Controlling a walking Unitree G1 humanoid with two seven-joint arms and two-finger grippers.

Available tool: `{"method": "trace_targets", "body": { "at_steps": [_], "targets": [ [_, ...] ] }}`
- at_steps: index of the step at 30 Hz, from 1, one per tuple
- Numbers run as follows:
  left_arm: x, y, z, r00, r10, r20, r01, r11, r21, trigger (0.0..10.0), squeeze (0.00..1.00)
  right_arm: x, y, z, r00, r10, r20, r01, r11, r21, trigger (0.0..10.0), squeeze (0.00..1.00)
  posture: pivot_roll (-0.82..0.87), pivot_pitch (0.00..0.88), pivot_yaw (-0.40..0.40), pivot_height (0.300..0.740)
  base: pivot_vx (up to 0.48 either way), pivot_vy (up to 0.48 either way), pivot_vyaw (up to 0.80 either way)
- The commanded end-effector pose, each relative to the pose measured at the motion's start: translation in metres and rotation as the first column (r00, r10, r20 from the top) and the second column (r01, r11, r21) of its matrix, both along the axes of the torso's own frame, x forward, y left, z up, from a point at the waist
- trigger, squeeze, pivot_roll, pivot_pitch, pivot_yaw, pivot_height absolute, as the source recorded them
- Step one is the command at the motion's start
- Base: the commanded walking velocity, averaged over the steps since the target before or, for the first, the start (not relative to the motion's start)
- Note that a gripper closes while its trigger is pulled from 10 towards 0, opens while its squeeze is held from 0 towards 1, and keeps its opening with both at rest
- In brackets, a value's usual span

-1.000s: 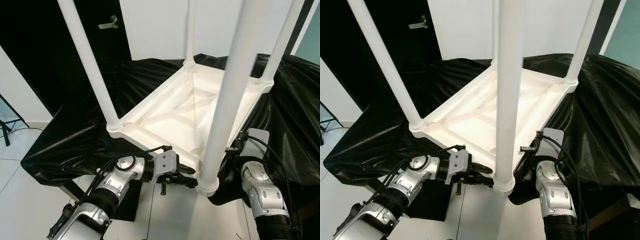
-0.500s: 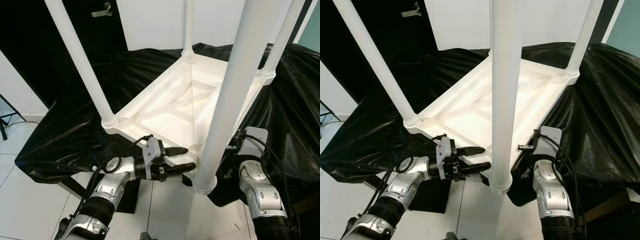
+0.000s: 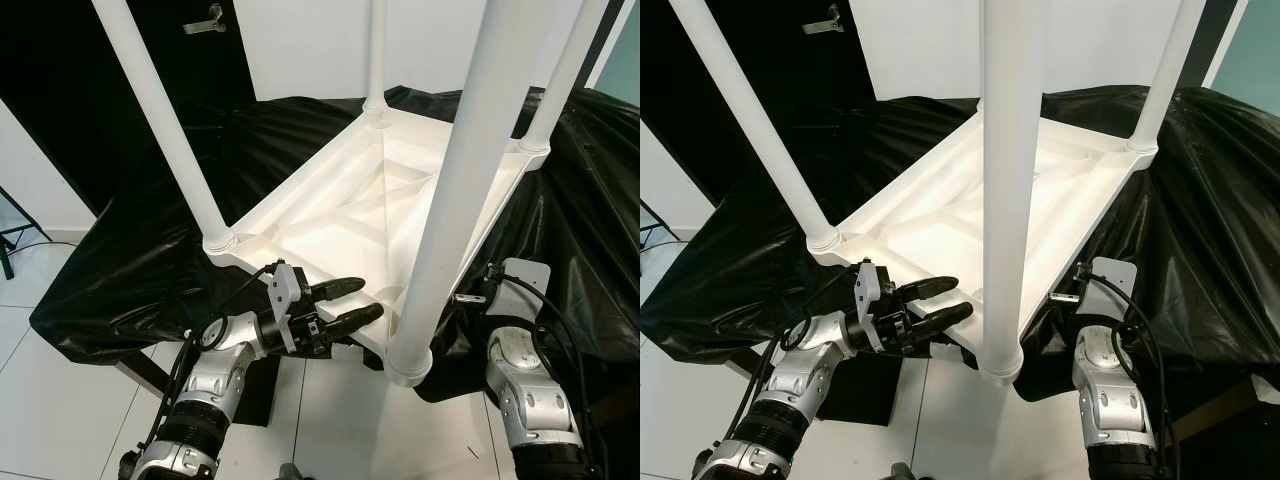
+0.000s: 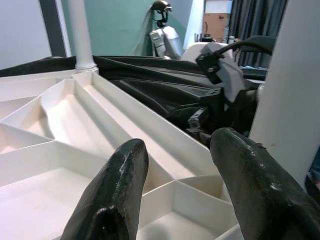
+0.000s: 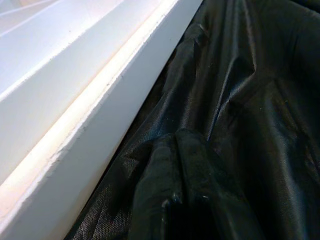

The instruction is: Building children table

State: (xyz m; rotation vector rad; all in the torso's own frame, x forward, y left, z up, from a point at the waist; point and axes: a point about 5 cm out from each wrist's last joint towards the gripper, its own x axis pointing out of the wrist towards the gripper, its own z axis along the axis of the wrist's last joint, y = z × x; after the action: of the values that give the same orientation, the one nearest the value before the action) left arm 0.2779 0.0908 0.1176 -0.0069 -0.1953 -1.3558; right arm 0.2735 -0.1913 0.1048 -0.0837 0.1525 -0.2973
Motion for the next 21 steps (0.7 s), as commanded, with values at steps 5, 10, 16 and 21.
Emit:
{"method": "trace_targets", "body": {
  "at_steps": [5, 10, 16, 21],
  "targets": [
    [0.017, 0.012, -0.006, 0.946, 0.317, -0.066, -0.318, 0.948, -0.007, 10.0, 0.00, -0.002, 0.001, 0.003, 1.000, -0.003, 0.028, 0.003, 1.000, -0.019, 10.0, 0.00, -0.07, 0.000, 0.057, 0.740, 0.000, 0.000, 0.00],
    [0.023, 0.012, -0.005, 0.914, 0.393, -0.101, -0.398, 0.917, -0.034, 10.0, 0.00, -0.002, -0.001, 0.008, 0.998, -0.016, 0.059, 0.018, 0.999, -0.028, 10.0, 0.00, -0.07, 0.000, 0.060, 0.740, 0.000, 0.000, 0.00],
    [0.027, 0.010, -0.004, 0.900, 0.418, -0.127, -0.426, 0.904, -0.041, 10.0, 0.00, -0.002, -0.002, 0.009, 0.998, -0.024, 0.066, 0.026, 0.999, -0.022, 10.0, 0.00, -0.07, 0.000, 0.061, 0.740, 0.000, 0.000, 0.00],
    [0.031, 0.007, -0.005, 0.883, 0.445, -0.148, -0.453, 0.891, -0.023, 10.0, 0.00, -0.001, -0.001, 0.009, 0.998, -0.020, 0.065, 0.021, 1.000, -0.019, 10.0, 0.00, -0.07, 0.000, 0.063, 0.740, 0.000, 0.000, 0.00]
  ]
}}
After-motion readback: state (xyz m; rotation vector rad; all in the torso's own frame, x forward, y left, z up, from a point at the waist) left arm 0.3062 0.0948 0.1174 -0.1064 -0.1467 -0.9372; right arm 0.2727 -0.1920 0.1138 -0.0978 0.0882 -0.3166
